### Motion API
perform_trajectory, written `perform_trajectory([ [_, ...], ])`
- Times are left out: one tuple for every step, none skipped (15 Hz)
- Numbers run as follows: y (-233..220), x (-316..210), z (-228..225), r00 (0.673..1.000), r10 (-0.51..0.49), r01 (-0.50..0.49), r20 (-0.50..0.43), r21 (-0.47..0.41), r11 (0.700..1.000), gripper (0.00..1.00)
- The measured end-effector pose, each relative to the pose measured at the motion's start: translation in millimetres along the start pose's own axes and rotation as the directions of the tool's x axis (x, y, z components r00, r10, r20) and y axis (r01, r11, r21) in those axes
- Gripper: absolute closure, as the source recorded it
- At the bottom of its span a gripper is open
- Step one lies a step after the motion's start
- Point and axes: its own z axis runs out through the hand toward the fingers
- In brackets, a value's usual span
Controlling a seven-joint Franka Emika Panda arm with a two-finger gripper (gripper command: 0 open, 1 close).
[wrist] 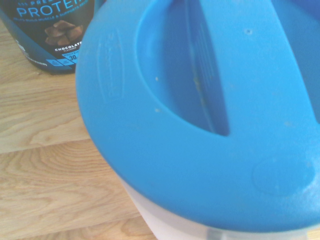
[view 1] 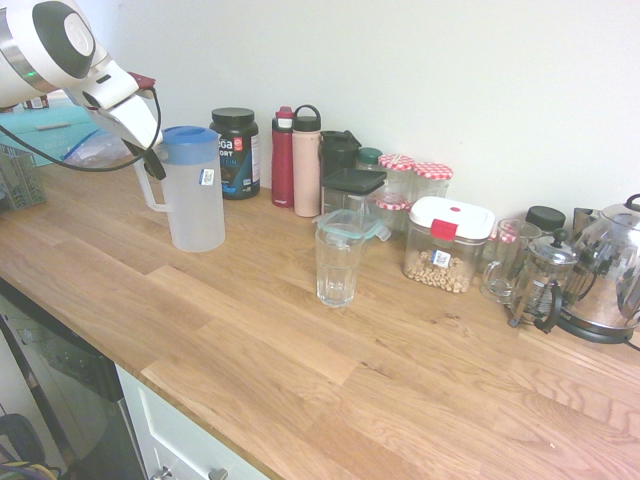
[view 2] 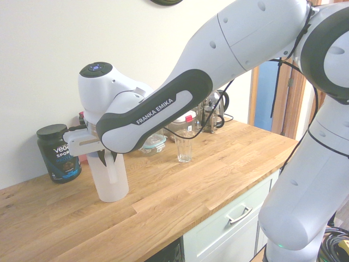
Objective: Pour me some water
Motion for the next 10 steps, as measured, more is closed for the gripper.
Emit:
perform_trajectory([
  [0, 0, -6, 1.000, 0.000, 0.000, 0.002, 0.004, 1.000, 1.00],
  [2, 0, -15, 1.000, 0.000, 0.000, 0.004, 0.010, 1.000, 1.00],
  [6, 1, -28, 1.000, -0.006, 0.006, 0.007, 0.020, 1.000, 1.00],
  [14, 2, -43, 1.000, -0.019, 0.019, 0.011, 0.027, 0.999, 1.00],
  [26, 5, -58, 0.999, -0.043, 0.042, 0.023, 0.027, 0.999, 1.00],
  [42, 11, -72, 0.995, -0.087, 0.087, 0.046, 0.014, 0.996, 1.00],
  [60, 21, -83, 0.988, -0.139, 0.140, 0.070, -0.005, 0.990, 1.00],
  [79, 35, -92, 0.978, -0.187, 0.190, 0.093, -0.023, 0.982, 1.00],
  [100, 54, -98, 0.966, -0.231, 0.236, 0.116, -0.034, 0.971, 1.00],
  [120, 71, -105, 0.953, -0.269, 0.276, 0.140, -0.037, 0.960, 1.00],
])
